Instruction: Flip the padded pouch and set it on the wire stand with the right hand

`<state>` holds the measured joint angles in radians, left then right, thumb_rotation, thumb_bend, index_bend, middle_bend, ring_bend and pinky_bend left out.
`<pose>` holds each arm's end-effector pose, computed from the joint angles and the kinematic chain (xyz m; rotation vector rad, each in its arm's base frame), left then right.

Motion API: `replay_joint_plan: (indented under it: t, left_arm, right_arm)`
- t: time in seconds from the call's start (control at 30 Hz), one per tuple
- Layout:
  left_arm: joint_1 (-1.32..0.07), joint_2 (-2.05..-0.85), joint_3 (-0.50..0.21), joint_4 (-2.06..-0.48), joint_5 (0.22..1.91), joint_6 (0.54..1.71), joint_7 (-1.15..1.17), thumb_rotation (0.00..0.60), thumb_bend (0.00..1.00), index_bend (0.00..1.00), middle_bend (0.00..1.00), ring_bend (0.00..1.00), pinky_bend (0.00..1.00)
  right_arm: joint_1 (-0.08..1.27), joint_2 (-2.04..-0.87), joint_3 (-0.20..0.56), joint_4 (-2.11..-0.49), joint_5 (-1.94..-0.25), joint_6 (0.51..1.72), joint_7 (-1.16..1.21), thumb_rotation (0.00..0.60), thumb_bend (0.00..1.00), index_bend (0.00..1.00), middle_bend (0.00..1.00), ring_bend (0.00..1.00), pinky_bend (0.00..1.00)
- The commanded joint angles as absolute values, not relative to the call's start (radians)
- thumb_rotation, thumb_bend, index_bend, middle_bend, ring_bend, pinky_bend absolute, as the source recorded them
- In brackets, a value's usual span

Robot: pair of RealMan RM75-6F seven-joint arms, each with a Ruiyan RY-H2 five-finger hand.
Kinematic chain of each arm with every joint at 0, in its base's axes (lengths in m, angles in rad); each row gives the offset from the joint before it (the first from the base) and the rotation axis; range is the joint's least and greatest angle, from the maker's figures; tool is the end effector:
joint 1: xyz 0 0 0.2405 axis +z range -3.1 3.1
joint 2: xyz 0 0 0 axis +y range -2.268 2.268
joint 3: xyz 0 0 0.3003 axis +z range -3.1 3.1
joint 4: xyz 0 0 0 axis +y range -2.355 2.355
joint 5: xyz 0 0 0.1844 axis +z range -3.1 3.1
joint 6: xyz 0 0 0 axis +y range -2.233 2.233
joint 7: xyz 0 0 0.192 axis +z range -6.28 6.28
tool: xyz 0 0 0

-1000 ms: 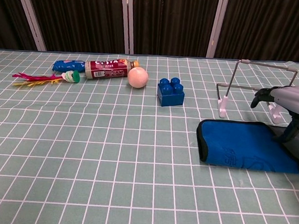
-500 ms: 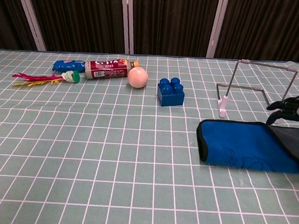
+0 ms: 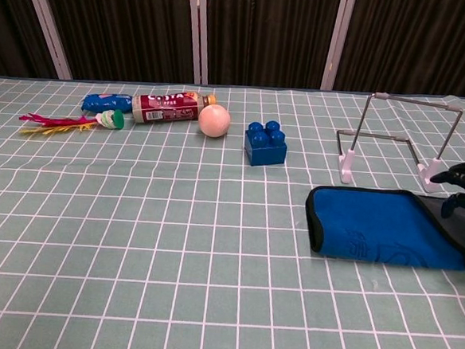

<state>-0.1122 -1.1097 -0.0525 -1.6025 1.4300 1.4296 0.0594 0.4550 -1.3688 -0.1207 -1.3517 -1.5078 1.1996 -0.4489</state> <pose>-0.3520 0.2400 0.2021 -1.3913 -0.8958 -0.8050 -0.3054 -0.3139 0.0542 1.9907 -0.4486 0.5453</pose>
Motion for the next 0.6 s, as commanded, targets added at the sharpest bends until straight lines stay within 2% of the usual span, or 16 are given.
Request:
replay_joint_plan:
  t: [0.03, 0.4, 0.6]
  left_arm:
    - [-0.113, -1.111, -0.053, -1.6, 1.427, 1.427, 0.06, 0.6, 0.0, 0.0, 0.0, 0.0, 0.0]
    - [-0.113, -1.115, -0.053, -1.598, 1.425, 1.426, 0.068, 0.6, 0.0, 0.0, 0.0, 0.0, 0.0]
    - [-0.114, -1.116, -0.053, -1.597, 1.423, 1.422, 0.069, 0.6, 0.0, 0.0, 0.0, 0.0, 0.0]
  right_arm:
    - [0.45, -1.388, -0.122, -1.321, -1.527, 1.197, -0.451, 0.6, 0.2, 0.29, 0.03, 0.0, 0.0]
    - [0.442, -1.433, -0.112, -1.225, -1.557, 1.187, -0.454, 0.6, 0.21, 0.31, 0.03, 0.0, 0.0]
    - [0.437, -1.449, -0.1, -1.191, -1.557, 1.18, -0.437, 0.6, 0.25, 0.36, 0.05, 0.0, 0.0]
